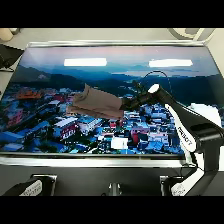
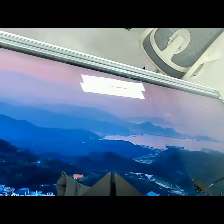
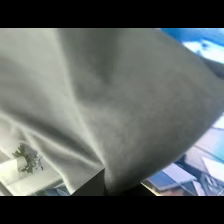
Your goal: Fold the shirts.
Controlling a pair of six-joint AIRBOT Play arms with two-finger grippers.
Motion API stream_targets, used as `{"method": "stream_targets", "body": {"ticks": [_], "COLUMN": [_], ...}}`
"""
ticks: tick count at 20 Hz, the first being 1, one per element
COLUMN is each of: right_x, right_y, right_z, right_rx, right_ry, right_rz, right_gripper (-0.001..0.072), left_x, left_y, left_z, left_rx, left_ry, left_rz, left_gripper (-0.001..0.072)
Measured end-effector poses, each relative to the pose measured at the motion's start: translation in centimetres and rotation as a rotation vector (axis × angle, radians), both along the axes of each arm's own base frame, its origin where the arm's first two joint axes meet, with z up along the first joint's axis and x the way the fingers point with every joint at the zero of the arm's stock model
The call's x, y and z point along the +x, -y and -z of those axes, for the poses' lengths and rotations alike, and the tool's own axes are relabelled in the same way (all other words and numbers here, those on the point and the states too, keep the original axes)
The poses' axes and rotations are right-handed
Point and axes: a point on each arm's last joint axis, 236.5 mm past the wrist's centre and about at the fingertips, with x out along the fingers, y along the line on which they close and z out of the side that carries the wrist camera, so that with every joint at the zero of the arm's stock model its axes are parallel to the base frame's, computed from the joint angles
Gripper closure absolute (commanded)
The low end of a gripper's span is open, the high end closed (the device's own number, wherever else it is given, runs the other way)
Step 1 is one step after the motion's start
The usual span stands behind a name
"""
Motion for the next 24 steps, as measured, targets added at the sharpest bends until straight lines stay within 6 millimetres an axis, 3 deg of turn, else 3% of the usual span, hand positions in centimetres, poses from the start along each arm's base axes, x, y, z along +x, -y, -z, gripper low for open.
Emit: {"method": "stream_targets", "body": {"ticks": [2,5,8,11,14,17,21,24], "right_x": [1.7,4.2,5.3,4.1,1.1,-2.8,-8.5,-12.5], "right_y": [0.3,3.3,9.8,18.4,27.1,34.4,40.5,43.8], "right_z": [-3.4,-11.4,-19.8,-25.3,-28.2,-29.4,-30.6,-31.4], "right_rx": [0.035,0.066,0.018,-0.096,-0.226,-0.326,-0.415,-0.524], "right_ry": [0.107,0.297,0.462,0.533,0.531,0.493,0.433,0.372], "right_rz": [-0.019,-0.047,-0.022,0.050,0.146,0.254,0.379,0.495], "right_gripper": [0.0689,0.0689,0.0689,0.0689,0.0689,0.0689,0.0689,0.0688], "left_x": [0.0,0.0,0.0,0.1,0.2,0.1,0.0,-0.1], "left_y": [0.1,0.1,0.1,0.3,1.0,1.7,2.6,3.0], "left_z": [0.0,0.0,0.1,0.3,0.4,0.5,0.5,0.5], "left_rx": [0.001,0.001,0.001,0.003,0.004,0.008,0.025,0.037], "left_ry": [0.000,0.000,-0.001,-0.004,-0.007,-0.005,0.005,0.013], "left_rz": [0.001,0.002,0.002,0.010,0.026,0.045,0.071,0.086], "left_gripper": [0.0678,0.0678,0.0678,0.0678,0.0678,0.0678,0.0678,0.0678]}}
